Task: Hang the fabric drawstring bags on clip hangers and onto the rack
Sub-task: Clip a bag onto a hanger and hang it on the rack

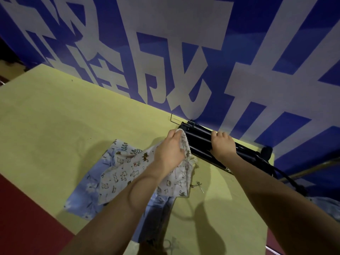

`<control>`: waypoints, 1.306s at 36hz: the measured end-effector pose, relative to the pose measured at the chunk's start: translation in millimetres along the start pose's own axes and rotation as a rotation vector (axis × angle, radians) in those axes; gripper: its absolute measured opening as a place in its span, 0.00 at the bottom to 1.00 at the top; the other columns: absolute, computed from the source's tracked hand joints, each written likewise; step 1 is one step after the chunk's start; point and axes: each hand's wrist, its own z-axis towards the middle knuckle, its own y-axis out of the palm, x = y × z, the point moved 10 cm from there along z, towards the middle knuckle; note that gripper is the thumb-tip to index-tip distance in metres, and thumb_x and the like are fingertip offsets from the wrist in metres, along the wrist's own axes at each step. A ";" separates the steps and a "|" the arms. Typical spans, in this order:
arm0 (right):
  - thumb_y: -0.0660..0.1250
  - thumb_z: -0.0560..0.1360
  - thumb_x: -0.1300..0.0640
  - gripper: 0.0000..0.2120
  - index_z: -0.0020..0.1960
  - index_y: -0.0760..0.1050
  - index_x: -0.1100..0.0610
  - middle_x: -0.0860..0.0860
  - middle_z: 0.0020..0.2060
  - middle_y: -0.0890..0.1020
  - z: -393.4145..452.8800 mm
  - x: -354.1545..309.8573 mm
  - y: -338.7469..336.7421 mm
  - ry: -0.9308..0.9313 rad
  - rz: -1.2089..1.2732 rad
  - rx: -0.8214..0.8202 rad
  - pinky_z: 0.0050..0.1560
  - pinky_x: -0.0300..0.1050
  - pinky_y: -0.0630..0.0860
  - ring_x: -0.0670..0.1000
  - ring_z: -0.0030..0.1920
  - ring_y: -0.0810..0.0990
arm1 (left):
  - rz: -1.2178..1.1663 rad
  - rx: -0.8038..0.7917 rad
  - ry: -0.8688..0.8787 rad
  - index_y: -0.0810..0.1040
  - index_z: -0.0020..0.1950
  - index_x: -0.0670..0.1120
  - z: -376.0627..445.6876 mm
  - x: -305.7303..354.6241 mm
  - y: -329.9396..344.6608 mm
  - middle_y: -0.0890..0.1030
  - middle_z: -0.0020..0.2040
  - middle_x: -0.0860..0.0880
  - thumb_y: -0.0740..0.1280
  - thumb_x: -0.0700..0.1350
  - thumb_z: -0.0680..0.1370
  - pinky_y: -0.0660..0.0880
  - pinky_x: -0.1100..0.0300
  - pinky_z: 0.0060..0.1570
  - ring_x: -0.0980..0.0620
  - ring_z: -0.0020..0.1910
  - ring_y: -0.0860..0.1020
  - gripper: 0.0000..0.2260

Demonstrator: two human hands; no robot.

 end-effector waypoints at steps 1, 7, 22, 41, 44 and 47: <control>0.68 0.75 0.54 0.25 0.66 0.62 0.60 0.58 0.61 0.74 -1.1 0.8 -2.3 0.004 0.011 -0.003 0.60 0.49 0.69 0.59 0.61 0.73 | 0.003 0.001 0.002 0.57 0.76 0.45 -1.1 1.1 -0.4 0.59 0.74 0.51 0.59 0.39 0.78 0.73 0.52 0.53 0.46 0.61 0.72 0.27; 0.67 0.75 0.54 0.24 0.66 0.61 0.58 0.58 0.58 0.74 -16.4 3.6 -29.3 0.006 0.117 0.099 0.57 0.51 0.72 0.60 0.57 0.74 | -0.010 0.041 0.014 0.60 0.74 0.45 -9.0 0.6 -4.5 0.62 0.72 0.51 0.60 0.38 0.77 0.72 0.56 0.44 0.46 0.52 0.76 0.25; 0.68 0.72 0.51 0.28 0.68 0.63 0.55 0.57 0.53 0.74 -103.4 21.8 -114.2 0.055 0.204 0.387 0.45 0.48 0.66 0.59 0.52 0.73 | -0.054 0.125 0.070 0.59 0.75 0.44 -60.4 13.1 -34.2 0.61 0.72 0.50 0.61 0.38 0.77 0.75 0.51 0.54 0.46 0.61 0.74 0.26; 0.67 0.73 0.51 0.20 0.58 0.61 0.52 0.51 0.48 0.78 -173.0 2.6 -124.8 0.067 0.436 0.415 0.37 0.51 0.79 0.53 0.41 0.79 | -0.202 0.330 0.087 0.53 0.75 0.46 -109.8 11.4 -71.0 0.76 0.50 0.42 0.59 0.36 0.79 0.69 0.58 0.33 0.48 0.39 0.74 0.27; 0.67 0.73 0.51 0.21 0.60 0.61 0.52 0.51 0.49 0.78 -177.5 -0.7 -125.8 0.043 0.429 0.418 0.37 0.51 0.79 0.53 0.41 0.79 | -0.136 0.212 0.123 0.48 0.77 0.51 -105.3 22.0 -57.6 0.74 0.55 0.44 0.58 0.35 0.78 0.76 0.53 0.39 0.48 0.42 0.76 0.32; 0.67 0.73 0.50 0.21 0.61 0.61 0.52 0.51 0.50 0.79 -179.1 -10.3 -129.3 -0.005 0.407 0.416 0.34 0.47 0.77 0.54 0.41 0.79 | -0.018 0.146 0.180 0.49 0.77 0.55 -105.6 38.1 -46.2 0.71 0.56 0.46 0.56 0.36 0.78 0.77 0.46 0.47 0.46 0.44 0.75 0.31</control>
